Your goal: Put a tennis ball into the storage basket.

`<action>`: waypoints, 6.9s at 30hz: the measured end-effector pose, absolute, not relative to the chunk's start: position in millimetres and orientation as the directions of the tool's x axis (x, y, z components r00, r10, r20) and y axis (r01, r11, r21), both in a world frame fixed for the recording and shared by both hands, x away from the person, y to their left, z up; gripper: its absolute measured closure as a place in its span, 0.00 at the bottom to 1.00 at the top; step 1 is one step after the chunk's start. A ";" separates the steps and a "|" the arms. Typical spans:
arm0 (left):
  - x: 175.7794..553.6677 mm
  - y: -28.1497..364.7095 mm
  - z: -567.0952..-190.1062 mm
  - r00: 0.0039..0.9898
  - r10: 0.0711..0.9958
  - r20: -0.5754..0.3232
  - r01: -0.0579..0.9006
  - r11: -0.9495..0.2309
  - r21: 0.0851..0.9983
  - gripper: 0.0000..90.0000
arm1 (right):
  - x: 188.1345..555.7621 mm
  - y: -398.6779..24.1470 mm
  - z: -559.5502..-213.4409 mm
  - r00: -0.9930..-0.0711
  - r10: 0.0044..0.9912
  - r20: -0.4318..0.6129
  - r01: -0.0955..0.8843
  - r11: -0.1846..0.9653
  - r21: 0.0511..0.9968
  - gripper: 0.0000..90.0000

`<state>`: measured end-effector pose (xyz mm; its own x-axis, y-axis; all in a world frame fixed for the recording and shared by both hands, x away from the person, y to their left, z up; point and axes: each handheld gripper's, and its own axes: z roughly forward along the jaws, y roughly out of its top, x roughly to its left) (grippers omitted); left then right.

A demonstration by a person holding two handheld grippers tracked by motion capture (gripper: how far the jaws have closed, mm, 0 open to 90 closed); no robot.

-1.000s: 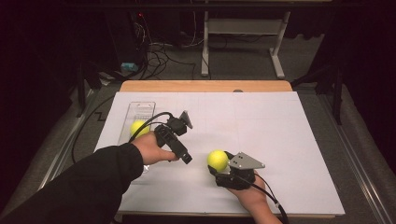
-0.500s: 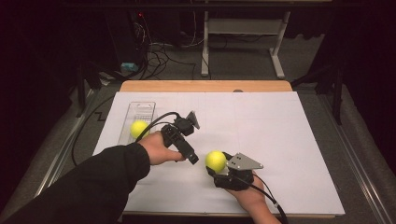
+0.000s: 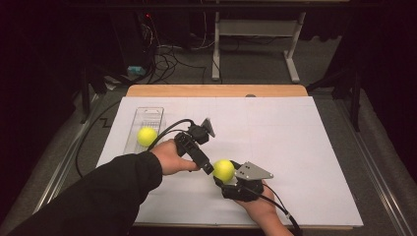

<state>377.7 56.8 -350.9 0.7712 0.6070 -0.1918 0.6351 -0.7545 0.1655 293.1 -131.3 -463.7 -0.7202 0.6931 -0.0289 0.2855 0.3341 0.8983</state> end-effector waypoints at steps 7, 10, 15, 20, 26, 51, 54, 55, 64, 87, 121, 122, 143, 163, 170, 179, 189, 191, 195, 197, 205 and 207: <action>377.1 51.4 -351.4 0.776 0.600 -0.196 0.629 -0.758 0.170 0.01 | 292.4 -128.5 -463.0 -0.723 0.690 -0.033 0.275 0.332 0.902 0.30; 377.0 48.0 -352.7 0.778 0.596 -0.199 0.627 -0.760 0.171 0.01 | 292.0 -126.4 -463.0 -0.724 0.689 -0.025 0.277 0.324 0.904 0.30; 376.3 42.9 -354.2 0.782 0.590 -0.203 0.621 -0.765 0.169 0.00 | 291.3 -123.2 -462.6 -0.728 0.685 -0.029 0.276 0.332 0.902 0.30; 376.8 39.0 -356.2 0.784 0.585 -0.205 0.617 -0.770 0.161 0.00 | 290.8 -121.1 -462.1 -0.736 0.676 -0.028 0.267 0.329 0.906 0.30; 376.1 34.2 -358.9 0.787 0.581 -0.210 0.613 -0.773 0.160 0.00 | 290.0 -120.2 -461.0 -0.740 0.672 -0.020 0.259 0.312 0.914 0.30; 376.6 20.8 -371.9 0.795 0.565 -0.220 0.600 -0.786 0.150 0.01 | 287.2 -117.8 -456.8 -0.754 0.656 -0.020 0.243 0.307 0.920 0.30; 376.5 19.6 -373.9 0.796 0.562 -0.224 0.598 -0.788 0.149 0.01 | 286.4 -117.1 -456.5 -0.754 0.656 -0.016 0.246 0.305 0.920 0.30; 376.6 19.2 -374.4 0.797 0.561 -0.224 0.597 -0.789 0.146 0.01 | 286.3 -116.7 -456.4 -0.754 0.656 -0.016 0.244 0.302 0.921 0.30; 377.9 17.1 -380.0 0.793 0.561 -0.238 0.599 -0.788 0.142 0.01 | 285.9 -116.9 -455.7 -0.756 0.655 -0.016 0.239 0.300 0.924 0.30; 377.1 18.1 -381.2 0.799 0.519 -0.304 0.577 -0.804 0.144 0.25 | 285.9 -116.0 -456.3 -0.752 0.659 -0.023 0.241 0.307 0.921 0.30; 374.1 15.3 -380.7 0.812 0.519 -0.266 0.563 -0.817 0.126 0.29 | 286.2 -113.5 -459.2 -0.756 0.653 -0.040 0.222 0.314 0.923 0.27; 373.7 14.9 -380.9 0.810 0.522 -0.267 0.567 -0.814 0.128 0.29 | 286.1 -113.3 -459.4 -0.757 0.652 -0.036 0.226 0.313 0.922 0.26; 375.3 18.6 -379.2 0.805 0.534 -0.258 0.576 -0.808 0.125 0.29 | 287.2 -109.2 -462.4 -0.756 0.653 -0.038 0.228 0.318 0.920 0.00; 378.3 28.2 -376.0 0.798 0.561 -0.222 0.593 -0.796 0.121 0.29 | 285.5 -113.9 -460.9 -0.759 0.649 -0.047 0.215 0.319 0.923 0.00; 379.6 29.9 -376.0 0.794 0.566 -0.220 0.598 -0.793 0.118 0.29 | 285.2 -119.8 -460.4 -0.756 0.653 -0.051 0.209 0.315 0.926 0.00; 382.4 36.0 -374.1 0.790 0.577 -0.207 0.605 -0.789 0.111 0.29 | 284.6 -139.6 -458.5 -0.724 0.688 -0.043 0.224 0.294 0.929 0.00; 383.6 39.5 -373.2 0.783 0.587 -0.205 0.615 -0.780 0.116 0.29 | 291.0 -175.7 -459.0 -0.662 0.748 -0.043 0.237 0.263 0.935 0.00; 383.8 40.1 -373.2 0.784 0.586 -0.204 0.614 -0.780 0.118 0.29 | 291.4 -182.5 -459.7 -0.647 0.762 -0.042 0.242 0.257 0.936 0.00; 385.0 43.0 -372.4 0.783 0.590 -0.195 0.616 -0.779 0.114 0.29 | 291.0 -197.5 -459.6 -0.612 0.790 -0.032 0.255 0.235 0.938 0.00; 385.3 44.7 -372.4 0.779 0.598 -0.192 0.622 -0.774 0.114 0.29 | 290.6 -205.0 -459.9 -0.597 0.801 -0.026 0.262 0.226 0.938 0.00; 386.9 52.0 -372.0 0.773 0.611 -0.172 0.631 -0.768 0.107 0.30 | 289.1 -233.8 -462.7 -0.535 0.845 -0.027 0.277 0.206 0.939 0.00; 387.3 54.4 -371.6 0.771 0.614 -0.172 0.634 -0.766 0.106 0.29 | 288.3 -240.4 -462.9 -0.520 0.854 -0.027 0.279 0.199 0.939 0.00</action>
<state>387.3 54.4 -371.6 0.7706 0.6137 -0.1719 0.6338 -0.7662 0.1056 288.3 -240.4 -462.9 -0.5201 0.8537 -0.0266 0.2791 0.1993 0.9393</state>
